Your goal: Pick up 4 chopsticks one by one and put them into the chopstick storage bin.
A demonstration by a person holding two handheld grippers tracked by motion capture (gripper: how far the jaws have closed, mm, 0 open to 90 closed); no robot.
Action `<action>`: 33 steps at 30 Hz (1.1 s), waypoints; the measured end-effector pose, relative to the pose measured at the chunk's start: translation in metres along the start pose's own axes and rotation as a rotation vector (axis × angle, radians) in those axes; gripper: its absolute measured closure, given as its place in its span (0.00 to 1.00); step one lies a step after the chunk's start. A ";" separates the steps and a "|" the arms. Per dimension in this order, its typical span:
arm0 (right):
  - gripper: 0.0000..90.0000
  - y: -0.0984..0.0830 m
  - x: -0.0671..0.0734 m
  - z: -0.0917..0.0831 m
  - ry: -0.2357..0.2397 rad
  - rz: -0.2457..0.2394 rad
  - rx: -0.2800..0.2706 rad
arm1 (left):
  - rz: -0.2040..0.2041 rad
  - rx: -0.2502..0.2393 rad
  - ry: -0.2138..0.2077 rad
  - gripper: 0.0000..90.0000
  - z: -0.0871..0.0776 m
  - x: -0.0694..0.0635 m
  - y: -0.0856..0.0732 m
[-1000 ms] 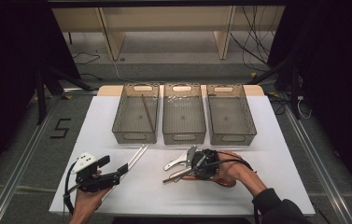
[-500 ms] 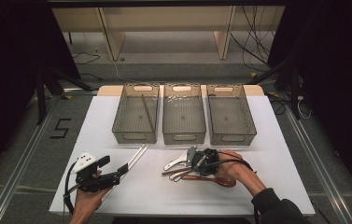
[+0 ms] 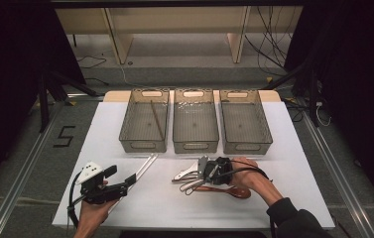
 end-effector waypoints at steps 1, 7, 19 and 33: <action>0.92 0.000 -0.001 -0.001 -0.001 -0.006 -0.001 | -0.001 0.000 0.000 0.17 0.000 0.000 0.000; 0.95 0.000 -0.006 -0.001 0.002 -0.025 0.003 | 0.000 0.000 0.000 0.17 0.000 0.000 0.000; 0.95 0.003 -0.019 -0.022 -0.033 -0.016 -0.053 | -0.005 -0.005 -0.001 0.17 0.001 0.000 0.000; 0.95 0.028 -0.055 -0.047 -0.065 0.205 -0.269 | -0.004 -0.006 0.000 0.17 0.000 0.000 0.001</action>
Point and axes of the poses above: each handheld gripper's, and its own axes: z roughly forward along the jaws, y roughly out of its top, x roughly to its left, the point moved 3 cm from there along z, roughly forward along the jaws, and after that the axes turned 14 degrees about -z, right-handed, at the moved point
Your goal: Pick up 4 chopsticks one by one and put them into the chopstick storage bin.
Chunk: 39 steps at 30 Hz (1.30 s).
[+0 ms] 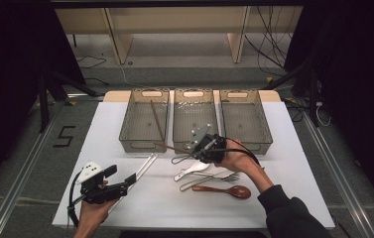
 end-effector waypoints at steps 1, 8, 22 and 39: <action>0.95 0.002 -0.003 0.000 -0.005 0.006 -0.005 | 0.000 0.000 0.000 0.17 0.000 0.000 0.000; 0.95 0.015 -0.019 0.000 -0.012 0.131 -0.094 | 0.000 0.000 -0.001 0.17 0.000 0.000 0.000; 0.95 0.043 -0.043 0.003 -0.025 0.262 -0.194 | 0.003 0.001 -0.002 0.17 -0.001 0.000 0.000; 0.95 0.067 -0.073 0.011 -0.043 0.450 -0.294 | 0.000 -0.003 -0.003 0.17 -0.001 0.000 0.000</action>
Point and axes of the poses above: each handheld gripper's, and its own axes: z roughly forward along the jaws, y roughly out of its top, x roughly to its left, the point moved 3 cm from there along z, roughly forward along the jaws, and after that the axes turned 14 degrees about -z, right-handed, at the moved point
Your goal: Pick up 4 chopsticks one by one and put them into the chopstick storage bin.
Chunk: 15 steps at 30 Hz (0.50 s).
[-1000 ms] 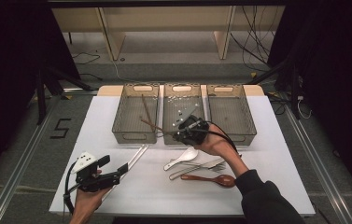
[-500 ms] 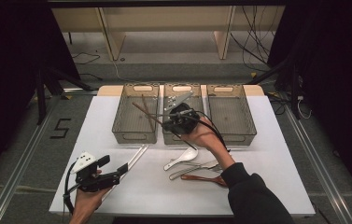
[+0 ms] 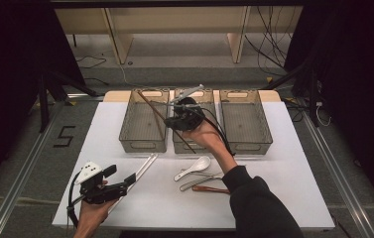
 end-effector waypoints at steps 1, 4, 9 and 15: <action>0.95 0.002 0.000 0.001 0.003 0.011 -0.005 | -0.001 0.000 0.000 0.17 0.000 0.000 0.000; 0.95 0.006 -0.002 0.004 0.005 0.029 -0.021 | -0.001 -0.001 -0.002 0.17 0.000 0.000 0.000; 0.95 0.013 -0.006 0.011 -0.011 0.070 -0.028 | -0.001 -0.002 -0.004 0.17 0.000 0.000 0.000; 0.95 0.022 -0.013 0.018 -0.040 0.111 -0.056 | -0.001 0.000 -0.006 0.17 0.000 -0.001 0.000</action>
Point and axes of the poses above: each handheld gripper's, and its own axes: z roughly forward along the jaws, y roughly out of its top, x roughly to its left, the point moved 3 cm from there along z, roughly forward along the jaws, and after that the axes turned 14 degrees about -z, right-handed, at the moved point
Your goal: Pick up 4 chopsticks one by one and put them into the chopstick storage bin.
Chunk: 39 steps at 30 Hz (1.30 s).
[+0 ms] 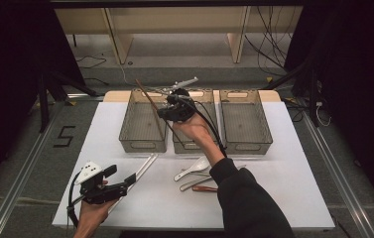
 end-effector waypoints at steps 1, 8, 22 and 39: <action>0.95 0.002 -0.001 0.002 0.002 0.014 -0.008 | 0.000 -0.001 0.000 0.17 0.000 0.000 0.000; 0.95 0.012 -0.006 0.015 -0.037 0.046 -0.025 | 0.003 -0.001 -0.003 0.17 0.000 -0.001 0.000; 0.95 0.027 -0.012 0.044 -0.087 0.103 -0.039 | 0.004 -0.005 -0.005 0.17 -0.001 0.000 0.000; 0.95 0.030 -0.015 0.069 -0.125 0.135 -0.037 | 0.004 -0.010 -0.007 0.17 -0.003 0.001 0.001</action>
Point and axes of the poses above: each handheld gripper's, and its own axes: z roughly forward along the jaws, y roughly out of its top, x roughly to its left, the point moved 3 cm from there along z, roughly forward along the jaws, and after that the axes turned 14 degrees about -z, right-handed, at the moved point
